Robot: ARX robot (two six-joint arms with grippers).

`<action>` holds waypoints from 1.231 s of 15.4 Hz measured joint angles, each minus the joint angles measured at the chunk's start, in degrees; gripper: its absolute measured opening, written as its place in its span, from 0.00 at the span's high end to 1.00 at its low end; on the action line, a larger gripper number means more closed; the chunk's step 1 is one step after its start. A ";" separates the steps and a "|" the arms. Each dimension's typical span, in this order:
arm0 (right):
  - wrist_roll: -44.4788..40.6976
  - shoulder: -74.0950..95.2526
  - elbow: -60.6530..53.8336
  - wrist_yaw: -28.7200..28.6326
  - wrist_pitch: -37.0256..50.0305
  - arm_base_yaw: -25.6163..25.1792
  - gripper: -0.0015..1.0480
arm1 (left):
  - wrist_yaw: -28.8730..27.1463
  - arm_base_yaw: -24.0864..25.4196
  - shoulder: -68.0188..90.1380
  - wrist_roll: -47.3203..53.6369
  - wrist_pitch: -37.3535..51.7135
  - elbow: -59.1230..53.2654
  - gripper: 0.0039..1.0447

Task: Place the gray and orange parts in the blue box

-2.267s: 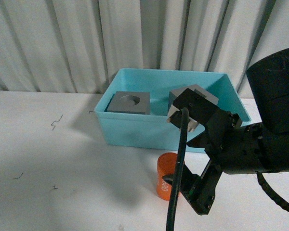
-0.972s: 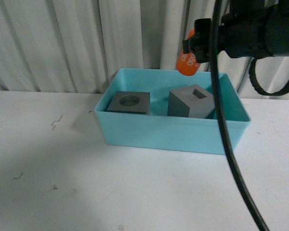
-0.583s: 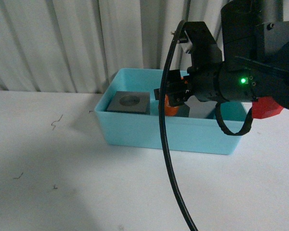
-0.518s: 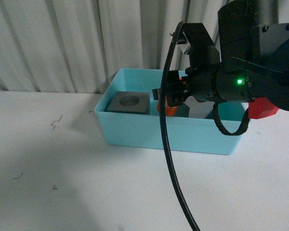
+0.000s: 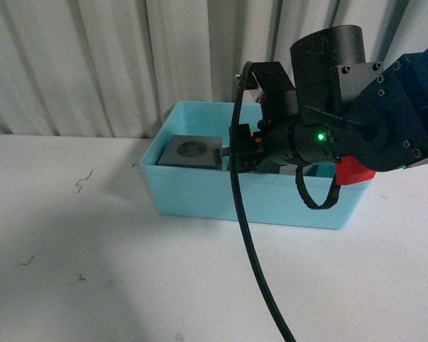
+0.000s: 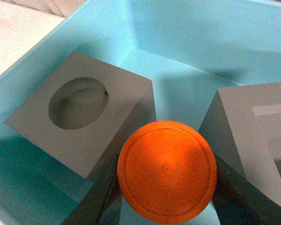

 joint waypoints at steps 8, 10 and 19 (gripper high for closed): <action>0.28 1.92 1.64 1.73 0.31 1.16 0.23 | 0.00 0.00 0.00 0.00 0.02 0.00 0.06; 1.53 1.31 0.72 1.73 2.49 1.14 0.05 | 0.00 0.00 0.00 0.00 0.00 0.00 0.06; 8.61 -53.70 -43.21 9.94 4.37 -7.19 0.06 | -0.02 0.00 0.00 0.00 0.00 0.00 0.06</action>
